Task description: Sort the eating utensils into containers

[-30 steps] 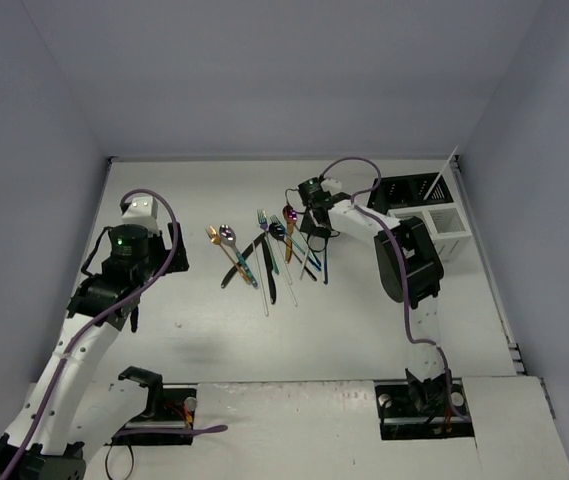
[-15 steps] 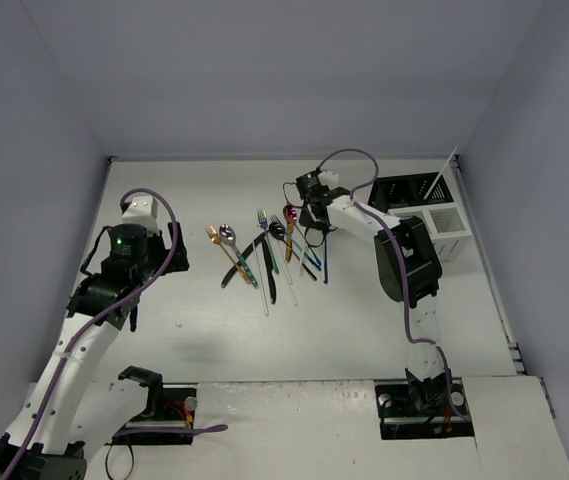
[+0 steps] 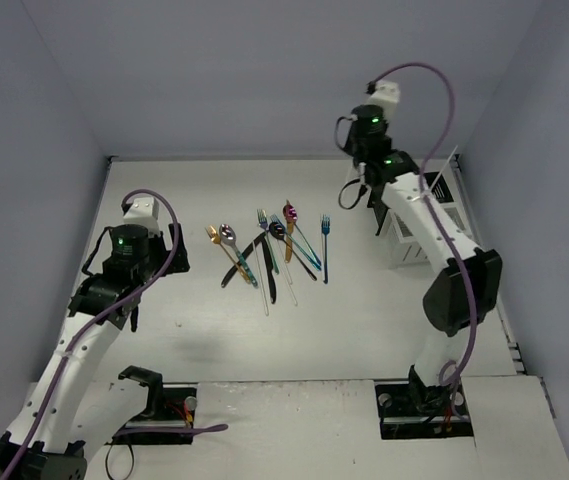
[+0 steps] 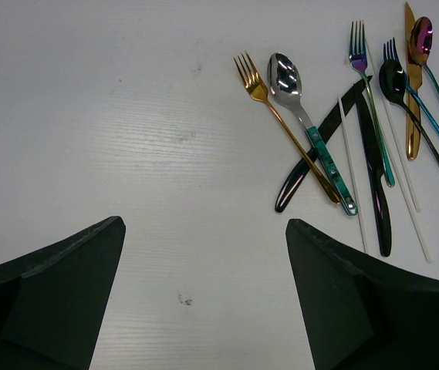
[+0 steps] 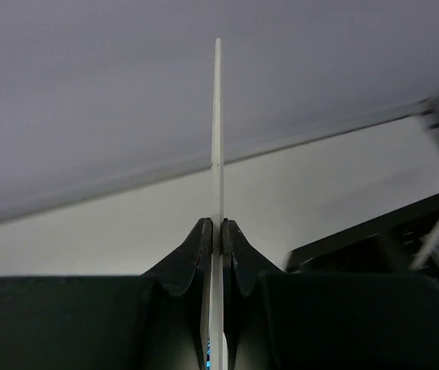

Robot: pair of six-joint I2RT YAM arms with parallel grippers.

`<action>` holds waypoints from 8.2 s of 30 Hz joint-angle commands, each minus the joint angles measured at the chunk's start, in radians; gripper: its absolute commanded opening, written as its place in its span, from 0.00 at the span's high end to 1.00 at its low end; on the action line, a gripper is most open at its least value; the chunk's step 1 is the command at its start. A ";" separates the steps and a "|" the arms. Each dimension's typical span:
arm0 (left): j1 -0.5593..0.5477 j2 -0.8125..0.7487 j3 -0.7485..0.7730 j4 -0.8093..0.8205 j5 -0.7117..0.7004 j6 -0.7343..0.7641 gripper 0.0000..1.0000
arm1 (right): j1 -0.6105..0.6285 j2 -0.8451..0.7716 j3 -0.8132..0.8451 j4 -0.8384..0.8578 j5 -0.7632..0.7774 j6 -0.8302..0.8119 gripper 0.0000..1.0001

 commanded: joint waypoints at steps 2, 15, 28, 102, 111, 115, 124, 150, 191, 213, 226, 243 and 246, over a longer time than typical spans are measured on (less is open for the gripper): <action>0.007 -0.009 0.010 0.038 -0.005 -0.004 0.17 | -0.215 -0.136 -0.161 0.381 0.046 -0.189 1.00; 0.015 -0.035 -0.001 0.059 0.000 -0.005 0.17 | -0.482 -0.107 -0.347 0.726 -0.128 -0.194 1.00; 0.017 -0.041 -0.015 0.085 0.023 -0.005 0.17 | -0.506 0.057 -0.329 0.833 -0.115 -0.207 0.99; 0.019 -0.010 -0.007 0.066 0.096 -0.018 0.17 | 0.080 0.289 -0.169 -0.262 -0.339 0.043 0.76; 0.019 -0.016 -0.007 0.064 0.097 -0.018 0.17 | 0.081 0.294 -0.177 -0.266 -0.287 0.066 0.79; 0.019 -0.018 -0.007 0.064 0.097 -0.018 0.17 | 0.080 0.290 -0.187 -0.268 -0.285 0.065 0.79; 0.019 -0.025 -0.008 0.063 0.096 -0.018 0.17 | 0.081 0.327 -0.180 -0.271 -0.333 0.068 0.93; 0.019 -0.027 -0.010 0.065 0.089 -0.019 0.17 | -0.157 -0.162 -0.165 0.213 -0.099 -0.114 1.00; 0.030 -0.040 -0.011 0.064 0.067 -0.019 0.17 | -0.490 -0.014 -0.455 0.740 -0.144 -0.176 0.76; 0.029 -0.058 -0.012 0.064 0.075 -0.021 0.17 | 0.127 -0.153 -0.335 -0.125 -0.279 -0.091 0.60; 0.030 -0.041 -0.010 0.056 0.068 -0.018 0.17 | 0.314 0.117 -0.246 -0.150 -0.395 -0.057 0.69; 0.030 -0.037 -0.010 0.058 0.081 -0.019 0.17 | 0.314 0.310 -0.140 -0.148 -0.305 -0.054 0.81; 0.030 -0.035 -0.008 0.058 0.087 -0.020 0.17 | 0.311 0.335 -0.130 -0.148 -0.266 -0.049 0.84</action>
